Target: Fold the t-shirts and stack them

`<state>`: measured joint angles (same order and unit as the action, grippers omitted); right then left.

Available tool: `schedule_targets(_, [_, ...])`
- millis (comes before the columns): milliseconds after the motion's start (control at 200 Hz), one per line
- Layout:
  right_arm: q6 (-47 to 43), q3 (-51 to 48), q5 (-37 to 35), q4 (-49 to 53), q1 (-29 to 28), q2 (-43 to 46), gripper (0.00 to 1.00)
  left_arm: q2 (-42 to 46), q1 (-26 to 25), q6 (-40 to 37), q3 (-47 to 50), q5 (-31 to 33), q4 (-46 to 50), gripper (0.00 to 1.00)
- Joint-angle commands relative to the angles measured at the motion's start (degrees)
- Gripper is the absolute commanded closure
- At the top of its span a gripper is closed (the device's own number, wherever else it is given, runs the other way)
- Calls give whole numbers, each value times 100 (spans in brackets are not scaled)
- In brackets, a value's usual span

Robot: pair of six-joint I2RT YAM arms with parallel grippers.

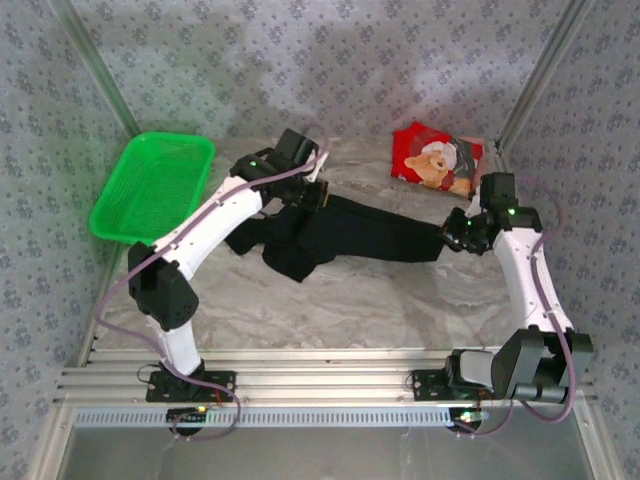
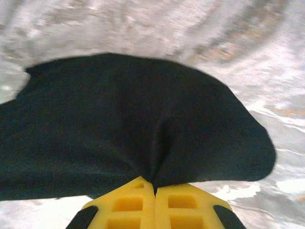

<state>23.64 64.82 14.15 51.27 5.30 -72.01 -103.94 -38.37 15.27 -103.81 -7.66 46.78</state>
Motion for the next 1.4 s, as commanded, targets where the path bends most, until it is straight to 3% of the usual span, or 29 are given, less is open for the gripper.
schedule_targets(0, [-331,-183,-922,336,65,14,100,-195,-141,337,-125,-712,-595,82])
schedule_targets(40, [-362,-213,-1040,335,58,-34,100,-275,-164,446,-198,-702,-644,75])
schedule_targets(110, [-437,-265,-1218,308,67,-101,100,-175,-120,747,-125,-705,-899,48])
schedule_targets(170, [-474,-328,-1352,264,93,-150,100,89,-55,1065,66,-658,-1071,33])
schedule_targets(270, [-474,-445,-1378,111,138,-220,100,828,171,1742,814,-552,-1130,17])
schedule_targets(370, [-465,-497,-1316,-62,151,-305,100,1843,421,2315,2009,-421,-1079,12])
schedule_targets(515, [-498,-512,-1058,-154,171,-457,100,3032,787,2923,3726,-503,-829,14])
schedule_targets(675, [-733,-545,-334,-367,206,-357,68,3235,1003,3277,4878,-566,-958,25])
schedule_targets(774, [-980,-487,132,-503,201,-193,45,2969,1171,3450,5250,-671,-1594,28])
schedule_targets(889, [-1075,-379,782,-584,117,-81,30,2344,1251,3416,5112,-552,-1834,32])
schedule_targets(1084, [-986,-123,1424,-750,-367,-38,18,1371,1271,3485,4853,-151,-2044,37])
schedule_targets(1394, [-915,13,1497,-792,-1053,63,15,174,1235,3475,4169,31,-2339,53])
